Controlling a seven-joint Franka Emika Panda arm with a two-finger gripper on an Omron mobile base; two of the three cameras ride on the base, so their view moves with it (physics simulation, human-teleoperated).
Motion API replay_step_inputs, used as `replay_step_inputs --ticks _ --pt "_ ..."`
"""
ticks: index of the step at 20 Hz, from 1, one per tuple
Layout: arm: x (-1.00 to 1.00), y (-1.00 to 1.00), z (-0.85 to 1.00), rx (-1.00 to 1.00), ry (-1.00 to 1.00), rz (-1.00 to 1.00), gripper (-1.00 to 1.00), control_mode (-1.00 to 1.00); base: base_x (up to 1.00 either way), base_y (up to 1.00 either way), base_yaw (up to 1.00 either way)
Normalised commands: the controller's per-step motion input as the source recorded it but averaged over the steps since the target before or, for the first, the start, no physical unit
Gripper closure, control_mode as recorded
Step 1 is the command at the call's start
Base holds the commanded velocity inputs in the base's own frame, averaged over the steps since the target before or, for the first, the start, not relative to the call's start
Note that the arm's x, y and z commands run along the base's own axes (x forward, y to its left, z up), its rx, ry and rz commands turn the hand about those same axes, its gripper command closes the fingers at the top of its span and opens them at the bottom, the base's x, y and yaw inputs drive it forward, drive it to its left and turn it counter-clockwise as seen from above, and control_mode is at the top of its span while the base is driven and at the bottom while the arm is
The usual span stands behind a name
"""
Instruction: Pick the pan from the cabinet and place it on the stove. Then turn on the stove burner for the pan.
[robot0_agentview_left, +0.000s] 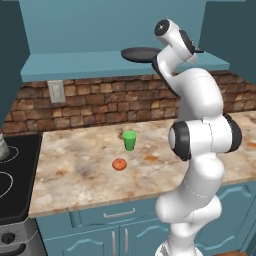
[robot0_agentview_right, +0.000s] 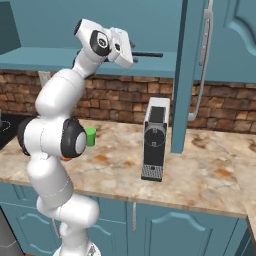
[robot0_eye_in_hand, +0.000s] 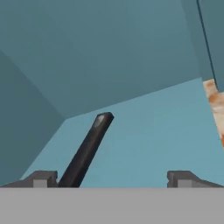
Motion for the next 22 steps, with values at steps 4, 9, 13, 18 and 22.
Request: replay_step_inputs --ticks 4,9,13,18,22 --pt "0.16 0.00 -0.06 0.01 0.02 -0.01 -1.00 -1.00 0.00 0.00 0.00" --pt "0.12 0.00 -0.10 0.02 0.02 -0.01 -1.00 -1.00 0.00 0.00 0.00" --pt "0.13 0.00 -0.08 0.03 0.02 -0.01 -1.00 -1.00 0.00 0.00 0.00" --pt "0.16 0.00 -0.06 0.03 0.02 -0.02 -1.00 -1.00 0.00 0.00 0.00" --pt "0.19 0.00 -0.04 0.03 0.03 -0.01 -1.00 -1.00 0.00 0.00 0.00"
